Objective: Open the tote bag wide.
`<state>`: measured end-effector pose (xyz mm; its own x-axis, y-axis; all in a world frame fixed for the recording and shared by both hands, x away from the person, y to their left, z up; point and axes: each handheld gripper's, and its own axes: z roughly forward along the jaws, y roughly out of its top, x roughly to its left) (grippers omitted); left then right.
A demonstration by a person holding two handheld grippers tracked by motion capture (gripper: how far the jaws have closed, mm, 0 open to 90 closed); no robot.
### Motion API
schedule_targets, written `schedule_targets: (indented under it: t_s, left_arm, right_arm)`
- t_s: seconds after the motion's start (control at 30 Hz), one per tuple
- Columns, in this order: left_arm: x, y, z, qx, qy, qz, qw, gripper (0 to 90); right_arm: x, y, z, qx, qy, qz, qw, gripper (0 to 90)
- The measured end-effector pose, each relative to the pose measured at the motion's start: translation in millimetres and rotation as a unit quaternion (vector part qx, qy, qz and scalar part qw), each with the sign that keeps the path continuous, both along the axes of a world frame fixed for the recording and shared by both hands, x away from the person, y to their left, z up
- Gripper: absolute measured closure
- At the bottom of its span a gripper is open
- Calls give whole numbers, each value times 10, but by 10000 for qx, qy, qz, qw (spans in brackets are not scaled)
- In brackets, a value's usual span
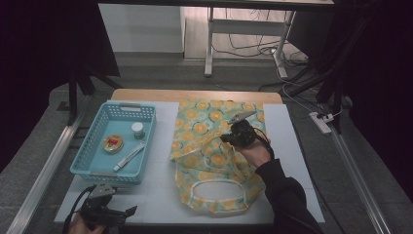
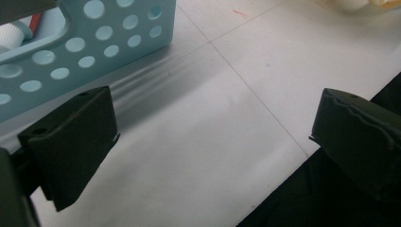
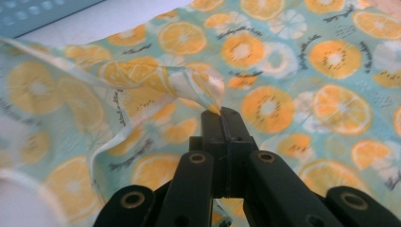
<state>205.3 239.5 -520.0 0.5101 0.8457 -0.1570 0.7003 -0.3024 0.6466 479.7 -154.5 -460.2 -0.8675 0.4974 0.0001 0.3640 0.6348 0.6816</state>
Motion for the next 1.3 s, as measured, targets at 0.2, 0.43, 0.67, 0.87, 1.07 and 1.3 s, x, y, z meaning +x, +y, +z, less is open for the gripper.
schedule_targets:
  t_s: [0.2,0.43,0.67,0.87,1.07,1.3]
  left_arm:
    - [-1,1,-1,-9,-7,3,10000,11]
    - [-1,3,-1,-14,-6,2,10000,11]
    - [-1,4,-1,-23,1,11,10000,11]
    - [1,4,-2,-22,5,16,10000,12]
    - [3,2,-2,-10,17,22,10000,12]
    - [6,0,-2,0,30,27,10000,12]
  right_arm:
    - [211,86,-97,-31,43,-35,10000,900]
    - [360,136,-358,-55,249,-148,9996,900]
    - [360,174,-536,-150,376,-231,9989,798]
    - [320,120,-405,59,457,-338,9984,593]
    - [79,50,-187,314,387,-115,9987,438]
    - [-278,43,-81,393,424,218,9981,309]
